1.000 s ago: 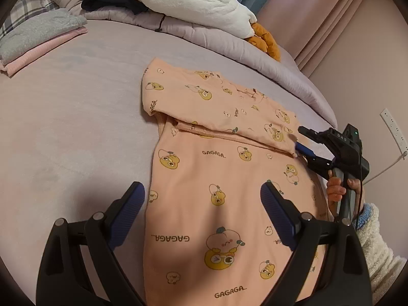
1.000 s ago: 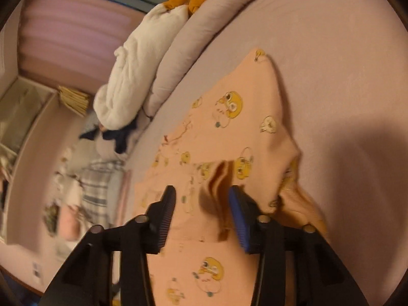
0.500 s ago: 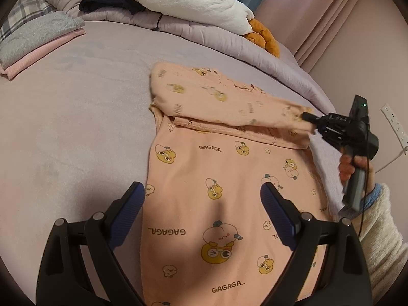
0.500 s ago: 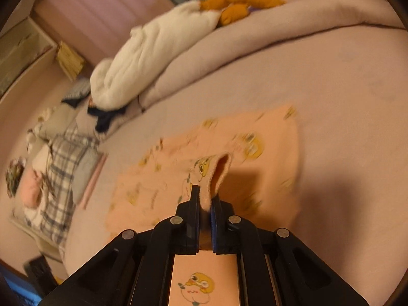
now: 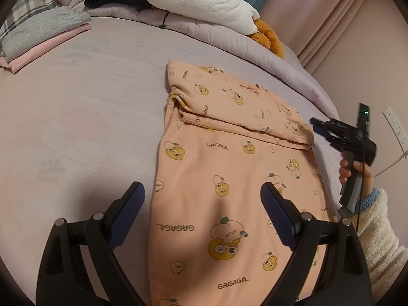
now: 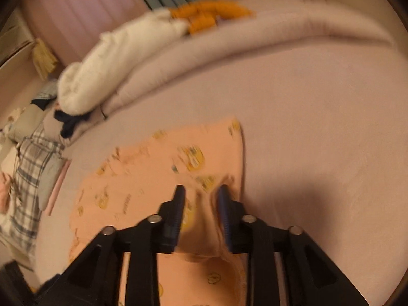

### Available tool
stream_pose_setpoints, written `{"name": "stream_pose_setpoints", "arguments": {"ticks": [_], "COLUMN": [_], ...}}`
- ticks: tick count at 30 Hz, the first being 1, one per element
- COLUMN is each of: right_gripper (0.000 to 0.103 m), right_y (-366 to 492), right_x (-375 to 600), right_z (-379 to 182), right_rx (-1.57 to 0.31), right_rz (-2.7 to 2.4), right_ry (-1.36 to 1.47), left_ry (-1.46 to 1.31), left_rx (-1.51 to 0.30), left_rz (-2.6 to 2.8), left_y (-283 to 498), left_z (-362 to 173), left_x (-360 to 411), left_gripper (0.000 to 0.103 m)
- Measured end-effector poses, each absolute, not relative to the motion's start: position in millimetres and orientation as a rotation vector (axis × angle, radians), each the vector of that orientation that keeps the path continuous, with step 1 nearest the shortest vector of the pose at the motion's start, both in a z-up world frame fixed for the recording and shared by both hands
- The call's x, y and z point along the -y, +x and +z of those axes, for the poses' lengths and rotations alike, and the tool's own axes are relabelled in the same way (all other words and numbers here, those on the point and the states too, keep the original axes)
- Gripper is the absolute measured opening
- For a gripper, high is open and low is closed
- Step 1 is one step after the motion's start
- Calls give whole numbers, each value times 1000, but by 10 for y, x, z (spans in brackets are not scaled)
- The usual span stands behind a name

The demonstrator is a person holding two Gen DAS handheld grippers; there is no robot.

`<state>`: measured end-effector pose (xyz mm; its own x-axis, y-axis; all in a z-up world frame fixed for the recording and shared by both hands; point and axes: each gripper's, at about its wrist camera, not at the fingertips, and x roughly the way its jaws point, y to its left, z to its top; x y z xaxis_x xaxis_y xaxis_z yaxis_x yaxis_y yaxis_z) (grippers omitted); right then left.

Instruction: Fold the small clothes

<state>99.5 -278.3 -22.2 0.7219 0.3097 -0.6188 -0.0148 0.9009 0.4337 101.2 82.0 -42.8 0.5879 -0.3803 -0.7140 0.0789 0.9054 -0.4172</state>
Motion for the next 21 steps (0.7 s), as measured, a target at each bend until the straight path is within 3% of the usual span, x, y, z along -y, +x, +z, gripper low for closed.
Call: {"name": "stream_pose_setpoints", "arguments": {"ticks": [5, 7, 10, 15, 21], "right_gripper": [28, 23, 22, 22, 22], "right_y": [1102, 1185, 1171, 815, 281], "right_x": [2530, 2478, 2440, 2265, 1977], "right_z": [-478, -646, -579, -345, -566], "right_rx": [-865, -921, -905, -843, -934], "right_rz": [237, 219, 207, 329, 409], "right_ry": [278, 244, 246, 231, 110], "left_ry": [-416, -422, -414, -396, -336], "left_rx": [-904, -906, -900, -879, -835], "left_rz": [-289, -289, -283, -279, -370], "left_y": [984, 964, 898, 767, 608], "left_z": [-450, -449, -415, -361, -292], "left_x": [-877, -878, -891, -922, -708], "left_gripper": [92, 92, 92, 92, 92]}}
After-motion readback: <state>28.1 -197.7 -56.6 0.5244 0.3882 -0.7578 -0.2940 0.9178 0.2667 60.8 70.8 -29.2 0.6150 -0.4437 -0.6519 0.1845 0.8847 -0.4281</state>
